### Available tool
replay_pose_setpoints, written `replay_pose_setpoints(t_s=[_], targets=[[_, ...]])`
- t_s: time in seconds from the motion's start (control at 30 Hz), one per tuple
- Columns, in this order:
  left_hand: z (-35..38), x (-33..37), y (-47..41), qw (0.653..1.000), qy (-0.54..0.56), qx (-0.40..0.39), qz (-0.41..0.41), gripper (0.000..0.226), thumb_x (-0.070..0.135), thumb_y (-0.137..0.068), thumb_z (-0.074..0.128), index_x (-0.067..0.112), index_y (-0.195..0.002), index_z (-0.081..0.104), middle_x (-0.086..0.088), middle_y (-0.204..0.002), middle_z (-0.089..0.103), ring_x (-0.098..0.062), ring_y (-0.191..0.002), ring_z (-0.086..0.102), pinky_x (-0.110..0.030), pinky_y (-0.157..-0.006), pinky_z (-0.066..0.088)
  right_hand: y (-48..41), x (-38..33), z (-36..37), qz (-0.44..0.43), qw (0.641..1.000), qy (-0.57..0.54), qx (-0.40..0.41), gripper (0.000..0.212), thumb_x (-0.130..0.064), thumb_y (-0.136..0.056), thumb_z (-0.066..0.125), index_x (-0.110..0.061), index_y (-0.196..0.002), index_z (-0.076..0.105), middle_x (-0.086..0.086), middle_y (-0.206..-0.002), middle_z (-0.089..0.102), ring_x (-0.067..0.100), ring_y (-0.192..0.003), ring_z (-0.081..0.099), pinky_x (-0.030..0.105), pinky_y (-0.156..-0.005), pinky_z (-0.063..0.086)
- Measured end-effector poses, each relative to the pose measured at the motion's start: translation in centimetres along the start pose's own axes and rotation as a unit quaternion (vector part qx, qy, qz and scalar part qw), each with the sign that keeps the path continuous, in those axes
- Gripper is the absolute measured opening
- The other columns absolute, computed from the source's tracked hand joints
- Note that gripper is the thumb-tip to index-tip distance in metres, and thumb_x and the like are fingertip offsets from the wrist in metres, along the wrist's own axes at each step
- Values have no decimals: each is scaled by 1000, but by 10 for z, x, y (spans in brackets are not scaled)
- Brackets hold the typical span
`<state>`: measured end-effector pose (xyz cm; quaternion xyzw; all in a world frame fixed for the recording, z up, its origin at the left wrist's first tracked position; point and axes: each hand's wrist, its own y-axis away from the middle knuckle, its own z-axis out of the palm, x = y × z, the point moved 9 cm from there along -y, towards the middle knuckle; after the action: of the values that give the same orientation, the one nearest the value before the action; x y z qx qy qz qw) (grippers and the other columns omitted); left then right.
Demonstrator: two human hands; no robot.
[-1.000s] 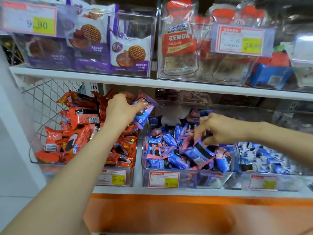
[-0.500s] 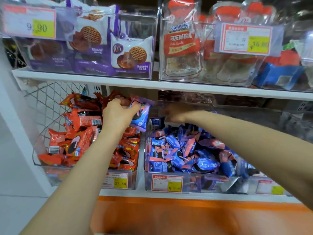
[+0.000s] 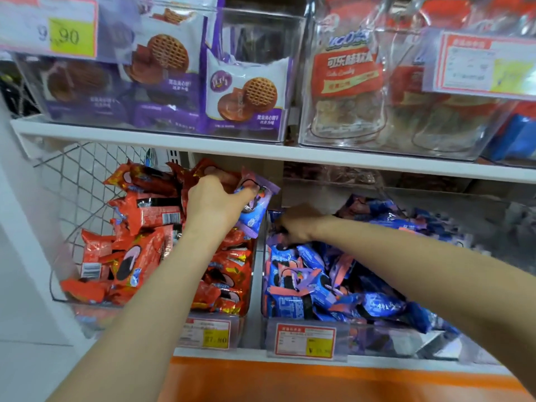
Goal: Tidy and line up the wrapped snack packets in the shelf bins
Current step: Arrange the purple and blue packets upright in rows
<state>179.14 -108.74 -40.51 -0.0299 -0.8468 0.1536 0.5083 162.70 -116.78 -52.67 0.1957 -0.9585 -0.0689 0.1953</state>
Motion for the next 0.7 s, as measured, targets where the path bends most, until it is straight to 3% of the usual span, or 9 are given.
replay_pose_setpoints(t_s=[0.13,0.27,0.4,0.5,0.6,0.7], targets=[[5,4,1,1000,8,-6,10,34,30,-81,70,8,-107,67,-9,-104,69,-21,-97,62,-31,-77,51,15,-1,-31,-4,998,-42,47,34,-35,-90,61,-5,-105,62,10,-105,60,24,-97,57,27,-73,38],[8,3,1,1000,27,-10,7,40,31,-78,74,6,-108,66,-10,-105,68,-21,-99,62,-27,-75,46,63,18,-80,-5,994,-54,96,25,-37,-89,59,-18,-104,66,4,-105,65,25,-98,60,27,-69,39],[18,11,6,999,22,-24,14,40,30,-77,75,5,-107,67,-12,-105,69,-23,-101,62,-26,-75,45,137,38,-98,-8,977,-190,99,14,-33,-89,61,-22,-96,66,-9,-80,62,16,-77,58,24,-62,38],[32,21,13,998,22,-54,34,42,30,-75,77,4,-107,67,-11,-102,70,-21,-99,63,-26,-78,45,191,43,-100,-23,956,-260,130,9,-30,-83,68,-23,-89,71,-9,-77,68,3,-66,57,25,-67,45],[51,32,23,994,6,-94,48,40,28,-76,77,4,-105,64,-12,-98,69,-24,-97,62,-27,-76,43,226,35,-89,-34,957,-215,194,19,-45,-82,63,-29,-87,71,-16,-75,65,1,-67,53,28,-66,45],[72,38,36,990,-11,-129,59,36,24,-76,77,6,-104,63,-11,-99,68,-25,-96,62,-25,-75,42,239,22,-71,-47,963,-74,254,33,-53,-82,46,-31,-84,69,-14,-72,63,12,-69,56,25,-65,32]])
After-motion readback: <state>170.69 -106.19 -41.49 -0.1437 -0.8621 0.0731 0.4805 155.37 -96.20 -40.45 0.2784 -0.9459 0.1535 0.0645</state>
